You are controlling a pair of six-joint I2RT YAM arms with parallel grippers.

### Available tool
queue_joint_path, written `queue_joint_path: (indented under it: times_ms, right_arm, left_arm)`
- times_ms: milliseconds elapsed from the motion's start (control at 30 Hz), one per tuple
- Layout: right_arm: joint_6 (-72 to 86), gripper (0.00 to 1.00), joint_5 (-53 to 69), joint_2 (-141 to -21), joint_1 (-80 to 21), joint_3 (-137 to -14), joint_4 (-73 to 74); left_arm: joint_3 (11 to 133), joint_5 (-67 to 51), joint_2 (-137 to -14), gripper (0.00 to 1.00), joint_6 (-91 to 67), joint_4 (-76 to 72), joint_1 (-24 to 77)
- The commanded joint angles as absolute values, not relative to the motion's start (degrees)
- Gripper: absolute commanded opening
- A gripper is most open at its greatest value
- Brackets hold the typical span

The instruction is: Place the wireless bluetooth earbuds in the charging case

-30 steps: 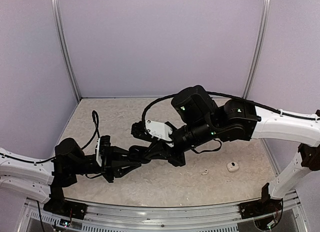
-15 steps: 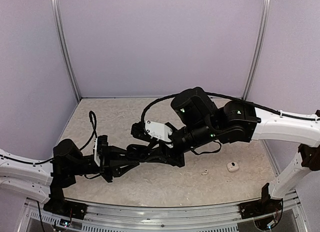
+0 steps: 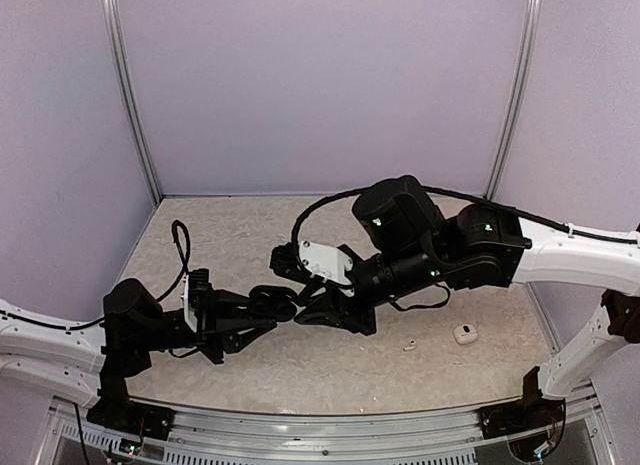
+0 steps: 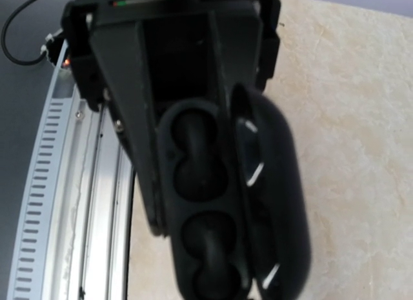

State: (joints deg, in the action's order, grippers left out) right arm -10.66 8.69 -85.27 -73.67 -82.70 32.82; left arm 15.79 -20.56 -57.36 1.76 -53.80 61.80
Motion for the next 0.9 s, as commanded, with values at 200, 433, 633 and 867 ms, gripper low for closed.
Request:
queue_joint_path:
  times_ms: [200, 433, 633, 867]
  right_arm:
    - [-12.29, 0.25, 9.81, -83.29, -74.01, -83.24, 28.26]
    - [-12.56, 0.15, 10.35, -84.32, -74.09, -83.73, 27.11]
    - [-12.87, 0.10, 11.12, -85.57, -74.09, -84.11, 27.55]
    - [-12.78, 0.07, 12.28, -86.67, -74.09, -83.89, 28.67]
  left_arm:
    - [15.72, -21.89, -57.48, 0.00, 1.94, -55.83, 61.59]
    - [15.99, -22.06, -57.74, 0.00, 2.02, -55.59, 61.65]
    - [16.17, -21.96, -57.68, 0.00, 2.24, -55.39, 61.63]
    - [16.13, -21.88, -57.79, 0.00, 2.20, -55.80, 61.36]
